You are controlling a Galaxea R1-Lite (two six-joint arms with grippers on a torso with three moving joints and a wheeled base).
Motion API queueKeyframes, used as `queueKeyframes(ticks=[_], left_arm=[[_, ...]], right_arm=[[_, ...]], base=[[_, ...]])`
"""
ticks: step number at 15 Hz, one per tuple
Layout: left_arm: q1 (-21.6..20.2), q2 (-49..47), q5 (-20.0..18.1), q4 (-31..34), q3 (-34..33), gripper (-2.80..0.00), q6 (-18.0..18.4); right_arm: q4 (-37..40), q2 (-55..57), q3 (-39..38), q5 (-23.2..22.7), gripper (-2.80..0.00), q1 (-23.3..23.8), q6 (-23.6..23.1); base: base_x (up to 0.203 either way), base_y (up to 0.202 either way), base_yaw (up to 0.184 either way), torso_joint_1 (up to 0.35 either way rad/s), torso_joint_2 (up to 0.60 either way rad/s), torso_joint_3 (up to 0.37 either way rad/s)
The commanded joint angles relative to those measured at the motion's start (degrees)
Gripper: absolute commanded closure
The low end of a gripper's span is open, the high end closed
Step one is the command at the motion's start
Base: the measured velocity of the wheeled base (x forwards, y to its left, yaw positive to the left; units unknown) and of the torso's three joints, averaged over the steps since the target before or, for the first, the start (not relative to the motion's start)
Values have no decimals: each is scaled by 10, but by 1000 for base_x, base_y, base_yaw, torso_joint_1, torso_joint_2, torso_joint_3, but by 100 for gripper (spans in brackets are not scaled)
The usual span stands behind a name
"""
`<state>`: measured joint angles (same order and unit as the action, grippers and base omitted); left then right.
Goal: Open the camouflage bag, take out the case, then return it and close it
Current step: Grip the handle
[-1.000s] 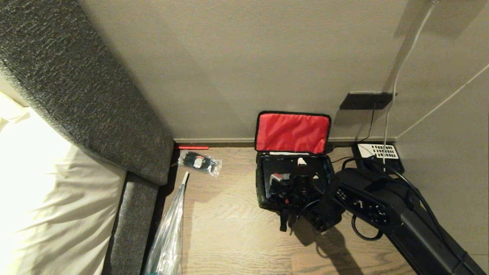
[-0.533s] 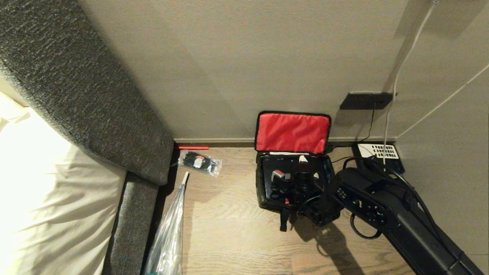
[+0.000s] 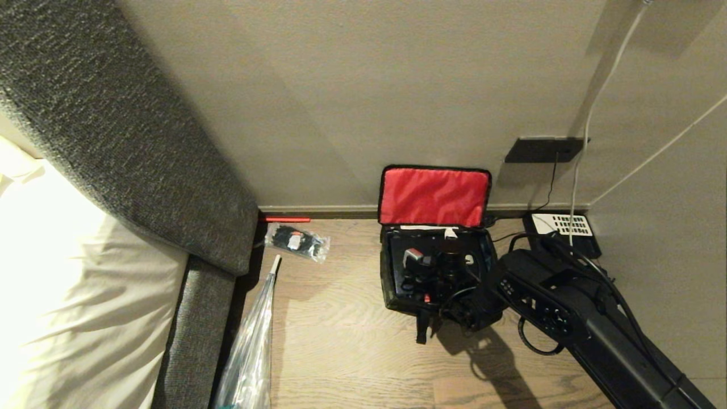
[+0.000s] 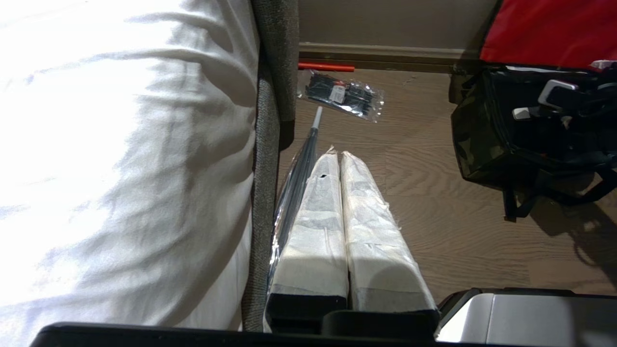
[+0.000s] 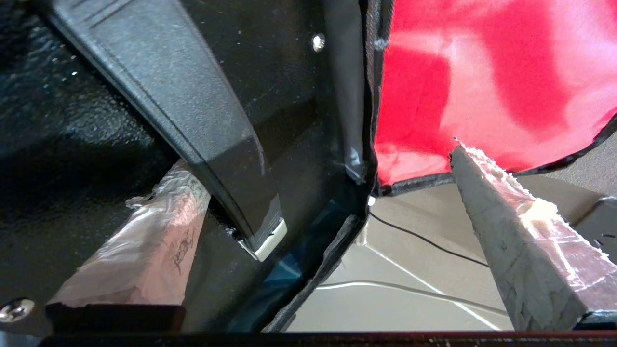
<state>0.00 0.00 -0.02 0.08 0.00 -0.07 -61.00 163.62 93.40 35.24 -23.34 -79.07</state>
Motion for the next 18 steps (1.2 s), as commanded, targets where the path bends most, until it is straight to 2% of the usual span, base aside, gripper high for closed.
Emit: queueKeyframes(ticks=[1, 10, 11, 18], left_arm=[[0, 0, 0, 0, 0, 0, 0], [0, 0, 0, 0, 0, 0, 0], [0, 0, 0, 0, 0, 0, 0], [0, 0, 0, 0, 0, 0, 0]], right_arm=[[-8, 1, 2, 0, -280, -1, -4], [-17, 1, 0, -17, -280, -1, -8], [-16, 1, 0, -27, 0, -1, -12], [-21, 1, -2, -29, 0, -4, -13]], base=[[0, 0, 0, 0, 0, 0], [0, 0, 0, 0, 0, 0], [0, 0, 0, 0, 0, 0], [0, 0, 0, 0, 0, 0]])
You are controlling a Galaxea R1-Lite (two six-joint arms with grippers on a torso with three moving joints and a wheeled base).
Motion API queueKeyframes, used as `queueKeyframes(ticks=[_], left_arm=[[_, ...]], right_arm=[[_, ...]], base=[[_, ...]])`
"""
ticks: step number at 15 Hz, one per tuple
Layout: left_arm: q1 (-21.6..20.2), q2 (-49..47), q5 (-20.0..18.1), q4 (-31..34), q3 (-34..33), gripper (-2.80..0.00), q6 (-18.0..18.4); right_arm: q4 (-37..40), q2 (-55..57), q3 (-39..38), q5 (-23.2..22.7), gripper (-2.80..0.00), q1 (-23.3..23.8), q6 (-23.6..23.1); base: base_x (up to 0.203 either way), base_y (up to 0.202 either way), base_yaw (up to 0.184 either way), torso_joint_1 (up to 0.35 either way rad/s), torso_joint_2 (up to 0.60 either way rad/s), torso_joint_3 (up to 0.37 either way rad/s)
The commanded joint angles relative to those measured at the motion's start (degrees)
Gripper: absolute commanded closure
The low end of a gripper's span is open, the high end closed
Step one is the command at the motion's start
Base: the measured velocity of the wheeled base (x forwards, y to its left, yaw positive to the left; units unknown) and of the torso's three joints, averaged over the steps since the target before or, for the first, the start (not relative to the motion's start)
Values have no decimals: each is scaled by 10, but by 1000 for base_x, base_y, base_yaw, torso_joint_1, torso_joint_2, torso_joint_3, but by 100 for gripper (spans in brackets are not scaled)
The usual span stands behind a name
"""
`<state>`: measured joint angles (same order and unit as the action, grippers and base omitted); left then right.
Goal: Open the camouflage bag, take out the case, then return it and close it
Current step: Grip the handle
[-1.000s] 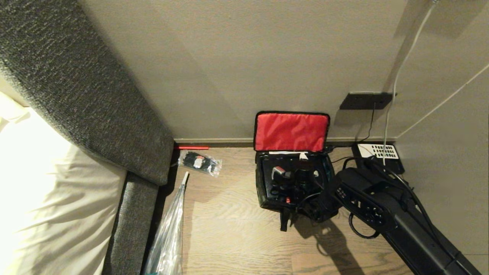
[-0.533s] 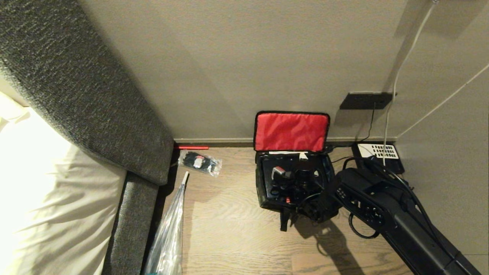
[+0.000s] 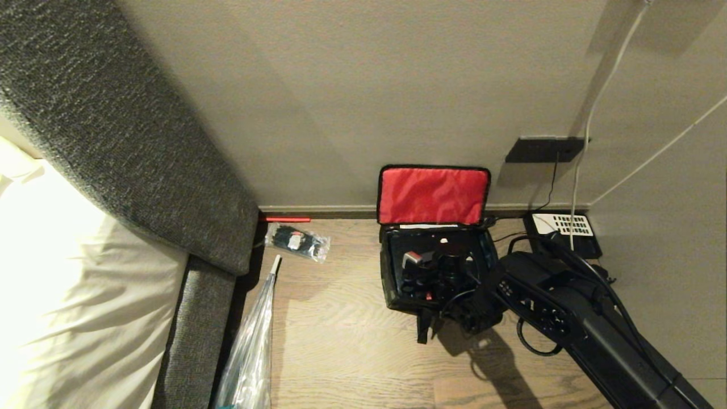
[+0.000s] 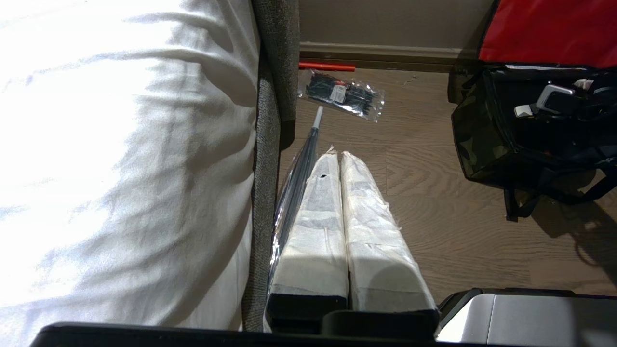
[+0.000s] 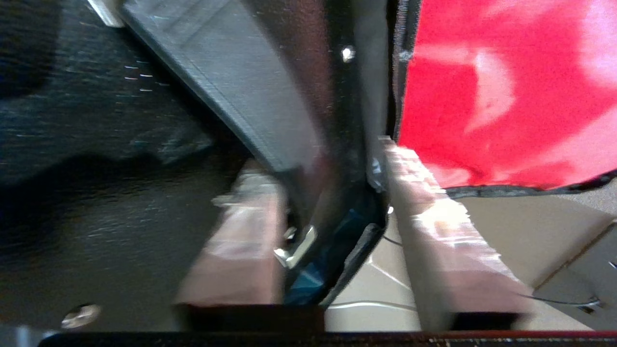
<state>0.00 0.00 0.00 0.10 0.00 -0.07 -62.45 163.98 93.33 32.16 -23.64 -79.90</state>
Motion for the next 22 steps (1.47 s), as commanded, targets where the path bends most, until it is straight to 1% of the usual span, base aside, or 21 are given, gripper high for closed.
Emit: queueKeyframes(ticks=[1, 5, 9, 14, 19, 22], left_arm=[[0, 0, 0, 0, 0, 0, 0], [0, 0, 0, 0, 0, 0, 0], [0, 0, 0, 0, 0, 0, 0], [0, 0, 0, 0, 0, 0, 0], [0, 0, 0, 0, 0, 0, 0], [0, 0, 0, 0, 0, 0, 0]], right_arm=[[-14, -2, -2, 4, 0, -2, -3], [-65, -11, -29, 7, 0, -9, -5], [-93, -34, -69, 10, 0, -15, -3], [-98, -60, -79, 29, 0, -23, -4], [-101, -84, -119, 29, 0, -24, -2], [-105, -72, -146, 23, 0, -24, -3]], base=[[0, 0, 0, 0, 0, 0], [0, 0, 0, 0, 0, 0], [0, 0, 0, 0, 0, 0], [0, 0, 0, 0, 0, 0], [0, 0, 0, 0, 0, 0], [0, 0, 0, 0, 0, 0]])
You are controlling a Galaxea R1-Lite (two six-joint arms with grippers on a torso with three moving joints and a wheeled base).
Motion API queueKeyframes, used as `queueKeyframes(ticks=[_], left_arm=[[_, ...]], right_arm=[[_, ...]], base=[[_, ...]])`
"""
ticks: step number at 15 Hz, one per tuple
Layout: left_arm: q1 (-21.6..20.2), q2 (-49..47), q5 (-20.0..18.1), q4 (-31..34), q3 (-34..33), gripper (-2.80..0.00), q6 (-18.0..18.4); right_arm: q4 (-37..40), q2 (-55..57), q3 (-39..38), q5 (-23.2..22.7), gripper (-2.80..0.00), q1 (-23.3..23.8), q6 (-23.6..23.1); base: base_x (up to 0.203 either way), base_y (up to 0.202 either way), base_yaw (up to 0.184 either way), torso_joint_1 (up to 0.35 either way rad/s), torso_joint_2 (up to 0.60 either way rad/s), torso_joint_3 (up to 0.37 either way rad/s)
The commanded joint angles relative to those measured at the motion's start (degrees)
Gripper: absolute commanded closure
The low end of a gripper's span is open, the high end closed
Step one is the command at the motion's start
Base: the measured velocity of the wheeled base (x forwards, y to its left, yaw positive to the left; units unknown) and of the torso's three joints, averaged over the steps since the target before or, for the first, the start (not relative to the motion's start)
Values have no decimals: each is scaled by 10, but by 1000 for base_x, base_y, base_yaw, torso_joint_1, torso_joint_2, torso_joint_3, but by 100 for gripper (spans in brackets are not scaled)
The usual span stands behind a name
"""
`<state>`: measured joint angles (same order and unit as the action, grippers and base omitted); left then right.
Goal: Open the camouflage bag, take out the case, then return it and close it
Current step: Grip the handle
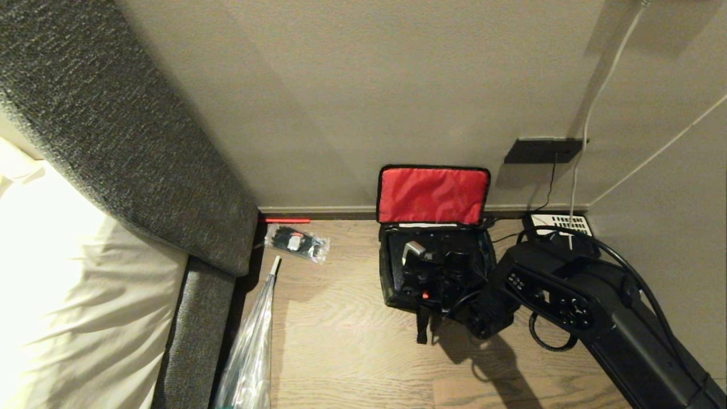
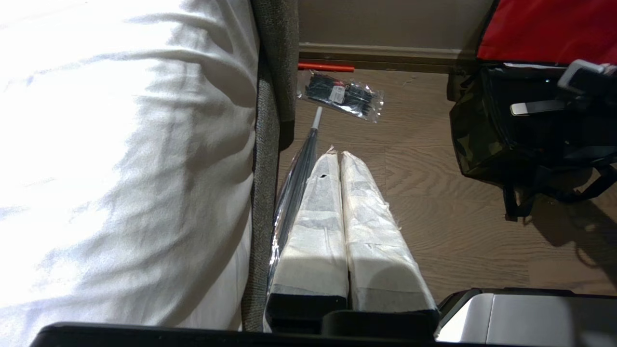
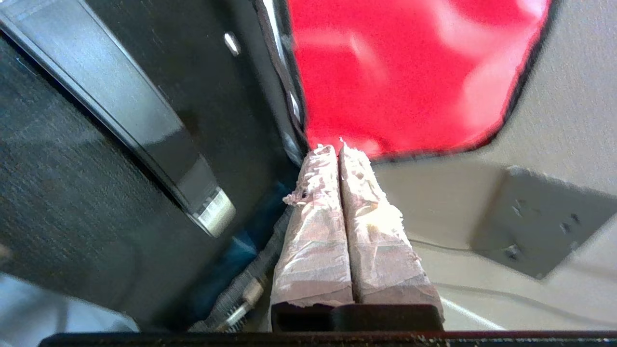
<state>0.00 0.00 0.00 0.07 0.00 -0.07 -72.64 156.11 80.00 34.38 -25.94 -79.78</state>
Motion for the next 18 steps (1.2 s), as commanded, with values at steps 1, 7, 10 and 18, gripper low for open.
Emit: queueKeyframes(ticks=[1, 7, 10, 18], left_arm=[[0, 0, 0, 0, 0, 0, 0], [0, 0, 0, 0, 0, 0, 0], [0, 0, 0, 0, 0, 0, 0], [0, 0, 0, 0, 0, 0, 0]], right_arm=[[-1, 9, -14, 1, 0, -2, -6], [3, 21, -11, -11, -280, 1, -64], [-4, 25, -16, -11, -280, 1, -68], [16, 21, -3, 34, -280, -9, -57]], base=[[0, 0, 0, 0, 0, 0], [0, 0, 0, 0, 0, 0], [0, 0, 0, 0, 0, 0], [0, 0, 0, 0, 0, 0]])
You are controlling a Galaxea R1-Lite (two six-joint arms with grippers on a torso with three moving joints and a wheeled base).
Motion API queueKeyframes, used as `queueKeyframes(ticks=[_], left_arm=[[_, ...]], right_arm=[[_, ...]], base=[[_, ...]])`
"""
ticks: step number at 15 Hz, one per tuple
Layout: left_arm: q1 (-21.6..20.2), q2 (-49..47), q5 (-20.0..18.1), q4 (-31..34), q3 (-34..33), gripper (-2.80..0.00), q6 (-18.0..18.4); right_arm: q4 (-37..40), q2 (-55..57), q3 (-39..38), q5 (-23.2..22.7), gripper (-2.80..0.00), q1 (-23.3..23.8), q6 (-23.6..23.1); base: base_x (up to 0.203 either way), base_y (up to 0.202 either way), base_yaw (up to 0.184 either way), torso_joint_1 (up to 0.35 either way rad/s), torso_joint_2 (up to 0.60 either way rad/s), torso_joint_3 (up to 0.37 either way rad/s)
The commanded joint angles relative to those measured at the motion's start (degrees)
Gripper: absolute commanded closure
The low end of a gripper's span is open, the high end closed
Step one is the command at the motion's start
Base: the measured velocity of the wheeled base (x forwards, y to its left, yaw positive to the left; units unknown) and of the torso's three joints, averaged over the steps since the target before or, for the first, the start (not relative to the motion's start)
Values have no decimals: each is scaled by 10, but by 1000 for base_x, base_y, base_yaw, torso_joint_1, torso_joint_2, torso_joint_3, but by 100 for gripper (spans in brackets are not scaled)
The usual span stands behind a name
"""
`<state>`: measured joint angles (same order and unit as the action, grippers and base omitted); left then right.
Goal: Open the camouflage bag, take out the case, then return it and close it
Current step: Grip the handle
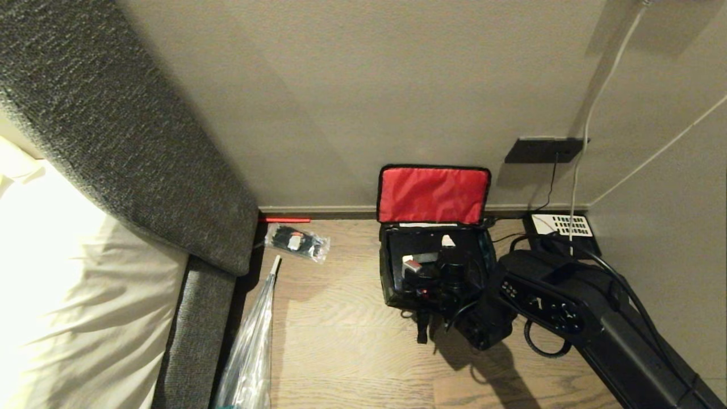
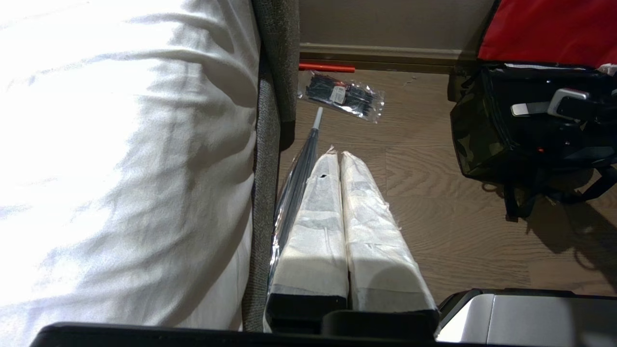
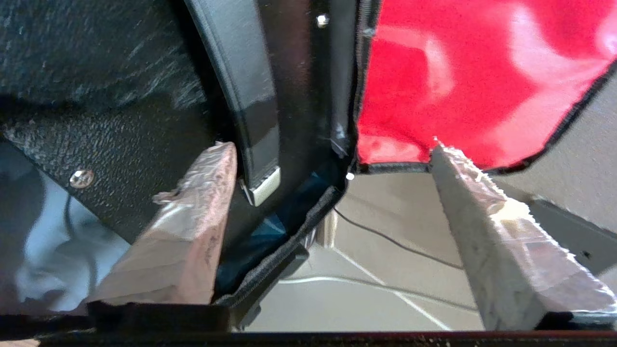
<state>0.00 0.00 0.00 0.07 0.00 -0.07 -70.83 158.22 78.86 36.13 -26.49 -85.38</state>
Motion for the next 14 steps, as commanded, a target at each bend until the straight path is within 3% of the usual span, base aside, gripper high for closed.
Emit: queueKeyframes(ticks=[1, 6, 14], left_arm=[[0, 0, 0, 0, 0, 0, 0], [0, 0, 0, 0, 0, 0, 0], [0, 0, 0, 0, 0, 0, 0]], right_arm=[[6, -2, 30, 38, -280, -6, 16], [49, -3, 48, 132, -280, -18, 68], [65, 8, 62, 133, -280, -20, 99]], base=[[0, 0, 0, 0, 0, 0], [0, 0, 0, 0, 0, 0], [0, 0, 0, 0, 0, 0]])
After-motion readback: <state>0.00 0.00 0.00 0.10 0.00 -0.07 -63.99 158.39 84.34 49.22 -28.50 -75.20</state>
